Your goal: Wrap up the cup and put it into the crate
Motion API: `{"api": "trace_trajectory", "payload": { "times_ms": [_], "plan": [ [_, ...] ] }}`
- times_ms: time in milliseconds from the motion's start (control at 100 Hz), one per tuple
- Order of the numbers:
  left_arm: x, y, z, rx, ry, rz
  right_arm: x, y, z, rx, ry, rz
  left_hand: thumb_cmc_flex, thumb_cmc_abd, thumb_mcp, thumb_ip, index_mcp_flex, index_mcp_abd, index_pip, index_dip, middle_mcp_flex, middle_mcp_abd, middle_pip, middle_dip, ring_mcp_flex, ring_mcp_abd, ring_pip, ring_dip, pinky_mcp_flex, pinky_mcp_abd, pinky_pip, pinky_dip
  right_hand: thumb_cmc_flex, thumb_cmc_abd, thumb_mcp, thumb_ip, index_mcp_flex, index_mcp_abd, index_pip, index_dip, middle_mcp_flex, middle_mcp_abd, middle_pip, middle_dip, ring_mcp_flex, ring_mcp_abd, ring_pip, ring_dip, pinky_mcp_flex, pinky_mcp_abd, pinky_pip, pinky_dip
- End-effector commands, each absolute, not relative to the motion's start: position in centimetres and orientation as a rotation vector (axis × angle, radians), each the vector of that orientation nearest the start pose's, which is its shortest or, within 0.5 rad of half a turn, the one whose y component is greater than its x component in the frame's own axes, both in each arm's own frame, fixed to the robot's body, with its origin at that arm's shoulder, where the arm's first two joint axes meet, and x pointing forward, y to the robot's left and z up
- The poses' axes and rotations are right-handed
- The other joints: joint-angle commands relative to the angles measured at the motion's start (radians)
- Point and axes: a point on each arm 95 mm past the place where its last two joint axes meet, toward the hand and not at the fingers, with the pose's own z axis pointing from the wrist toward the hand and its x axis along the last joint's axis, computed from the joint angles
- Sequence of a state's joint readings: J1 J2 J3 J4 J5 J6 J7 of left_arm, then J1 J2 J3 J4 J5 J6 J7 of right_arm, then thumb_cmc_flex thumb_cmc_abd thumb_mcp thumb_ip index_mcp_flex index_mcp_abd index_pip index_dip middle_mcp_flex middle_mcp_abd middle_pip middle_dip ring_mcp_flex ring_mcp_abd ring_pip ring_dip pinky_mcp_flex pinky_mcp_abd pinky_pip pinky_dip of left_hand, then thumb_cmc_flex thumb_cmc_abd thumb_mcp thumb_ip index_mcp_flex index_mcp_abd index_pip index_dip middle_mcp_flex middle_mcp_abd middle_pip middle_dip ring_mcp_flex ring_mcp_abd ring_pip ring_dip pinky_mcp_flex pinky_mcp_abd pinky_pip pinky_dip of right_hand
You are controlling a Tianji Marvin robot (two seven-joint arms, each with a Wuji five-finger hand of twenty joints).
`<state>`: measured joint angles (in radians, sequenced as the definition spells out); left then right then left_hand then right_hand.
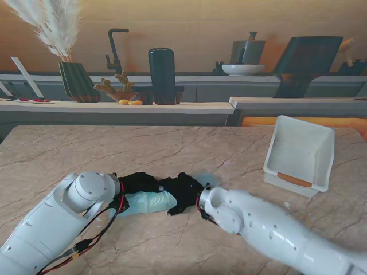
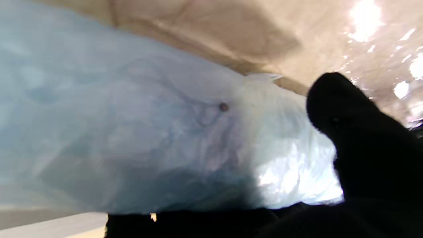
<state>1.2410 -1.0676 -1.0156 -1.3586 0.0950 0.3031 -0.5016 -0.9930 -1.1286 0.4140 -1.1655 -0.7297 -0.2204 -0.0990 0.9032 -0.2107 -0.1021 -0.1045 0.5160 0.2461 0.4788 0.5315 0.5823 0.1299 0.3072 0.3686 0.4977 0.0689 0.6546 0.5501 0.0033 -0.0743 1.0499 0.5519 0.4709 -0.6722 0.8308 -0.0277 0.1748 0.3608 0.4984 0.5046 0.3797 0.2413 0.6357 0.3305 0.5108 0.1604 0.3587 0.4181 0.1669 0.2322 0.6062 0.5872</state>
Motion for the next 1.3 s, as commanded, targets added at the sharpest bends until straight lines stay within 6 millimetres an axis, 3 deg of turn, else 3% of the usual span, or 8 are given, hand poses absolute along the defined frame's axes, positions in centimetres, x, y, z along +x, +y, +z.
{"api": "trace_trajectory", "payload": {
  "times_ms": [0, 250, 380, 570, 730, 850, 1130, 1290],
  "plan": [
    [42.7, -0.4, -39.7, -2.544, 1.527, -1.268, 42.9, 14.4, -39.5, 0.873, 2.195, 1.62, -0.06, 0.098, 0.081, 0.077, 0.046, -0.165, 0.013, -0.005, -0.097, 0.039, -0.073, -0.033, -0.225, 0.164, -0.376, -0.166, -0.036, 0.228, -0.515, -0.139, 0.032, -0.038, 0.11, 0.011, 0.17, -0.251, 0.048, -0.048, 0.001, -0.02, -0.023, -0.015, 0.006, -0.025, -0.032, -0.028, 0.016, -0.031, -0.025, -0.053],
    [42.2, 0.4, -38.6, -2.577, 1.215, -1.544, 44.5, 14.7, -40.3, 0.982, 2.278, 1.6, -0.18, 0.029, 0.085, 0.081, -0.077, -0.146, -0.115, -0.047, -0.19, 0.065, -0.114, -0.038, -0.258, 0.165, -0.419, -0.169, -0.033, 0.242, -0.593, -0.129, 0.241, 0.079, 0.275, 0.073, 0.354, -0.313, 0.17, -0.034, 0.233, -0.013, 0.073, 0.03, 0.364, -0.042, 0.268, 0.115, 0.385, -0.078, 0.47, 0.034],
    [41.5, 0.7, -37.3, -2.394, 1.141, -1.707, 45.1, 14.8, -40.6, 1.116, 2.286, 1.582, -0.177, -0.003, 0.09, 0.083, -0.12, -0.155, -0.149, -0.061, -0.191, 0.068, -0.117, -0.039, -0.248, 0.171, -0.42, -0.166, -0.027, 0.244, -0.601, -0.123, 0.353, 0.0, 0.46, 0.024, 0.588, -0.442, 0.351, 0.013, 0.572, -0.036, 0.155, 0.038, 0.615, -0.07, 0.562, 0.254, 0.562, -0.11, 0.749, 0.123],
    [40.1, 1.1, -35.3, -2.005, 1.323, -1.74, 45.9, 14.4, -40.5, 1.396, 2.353, 1.431, -0.158, -0.031, 0.109, 0.088, -0.177, -0.164, -0.194, -0.092, -0.207, 0.066, -0.122, -0.041, -0.239, 0.173, -0.423, -0.166, -0.008, 0.253, -0.627, -0.124, 0.373, -0.056, 0.556, 0.04, 0.651, -0.46, 0.386, 0.058, 0.615, -0.011, 0.294, 0.143, 0.654, -0.084, 0.85, 0.344, 0.595, -0.143, 0.965, 0.231],
    [38.9, 0.3, -34.1, -1.692, 1.485, -1.761, 46.6, 13.8, -40.3, 1.601, 2.427, 1.278, -0.143, -0.061, 0.126, 0.089, -0.194, -0.188, -0.198, -0.107, -0.206, 0.067, -0.116, -0.042, -0.223, 0.177, -0.421, -0.168, 0.011, 0.275, -0.643, -0.133, 0.371, -0.052, 0.565, 0.047, 0.651, -0.45, 0.374, 0.06, 0.606, 0.0, 0.31, 0.186, 0.631, -0.082, 0.914, 0.358, 0.564, -0.152, 1.007, 0.253],
    [38.2, -0.5, -33.7, -1.484, 1.642, -1.712, 47.2, 13.4, -40.5, 1.728, 2.431, 1.208, -0.278, -0.159, 0.435, 0.053, -0.211, -0.205, -0.179, -0.162, -0.197, 0.066, -0.113, -0.052, -0.208, 0.173, -0.424, -0.181, 0.03, 0.302, -0.653, -0.147, 0.374, -0.054, 0.565, 0.049, 0.652, -0.44, 0.364, 0.061, 0.598, 0.007, 0.307, 0.199, 0.615, -0.071, 0.927, 0.357, 0.54, -0.15, 1.01, 0.261],
    [37.8, -2.3, -34.9, -1.189, 2.041, -1.403, 47.8, 12.9, -41.0, 1.839, 2.388, 1.165, -0.347, -0.225, 0.591, 0.039, -0.26, -0.212, -0.185, -0.206, -0.119, 0.049, -0.087, -0.067, -0.098, 0.148, -0.409, -0.189, 0.076, 0.297, -0.634, -0.154, 0.384, -0.053, 0.555, 0.026, 0.65, -0.443, 0.352, 0.068, 0.584, 0.004, 0.291, 0.208, 0.58, -0.056, 0.912, 0.344, 0.492, -0.141, 0.976, 0.261],
    [38.1, -3.0, -36.0, -1.09, 2.137, -1.281, 47.7, 12.4, -41.0, 1.845, 2.354, 1.168, -0.294, -0.25, 0.738, 0.031, -0.015, -0.198, 0.058, -0.057, 0.12, 0.036, 0.025, -0.027, 0.109, 0.152, -0.26, -0.15, 0.156, 0.262, -0.344, -0.156, 0.33, -0.009, 0.418, 0.07, 0.576, -0.446, 0.34, 0.015, 0.524, -0.014, 0.219, 0.153, 0.493, -0.023, 0.741, 0.322, 0.365, -0.079, 0.765, 0.206]
  ]
}}
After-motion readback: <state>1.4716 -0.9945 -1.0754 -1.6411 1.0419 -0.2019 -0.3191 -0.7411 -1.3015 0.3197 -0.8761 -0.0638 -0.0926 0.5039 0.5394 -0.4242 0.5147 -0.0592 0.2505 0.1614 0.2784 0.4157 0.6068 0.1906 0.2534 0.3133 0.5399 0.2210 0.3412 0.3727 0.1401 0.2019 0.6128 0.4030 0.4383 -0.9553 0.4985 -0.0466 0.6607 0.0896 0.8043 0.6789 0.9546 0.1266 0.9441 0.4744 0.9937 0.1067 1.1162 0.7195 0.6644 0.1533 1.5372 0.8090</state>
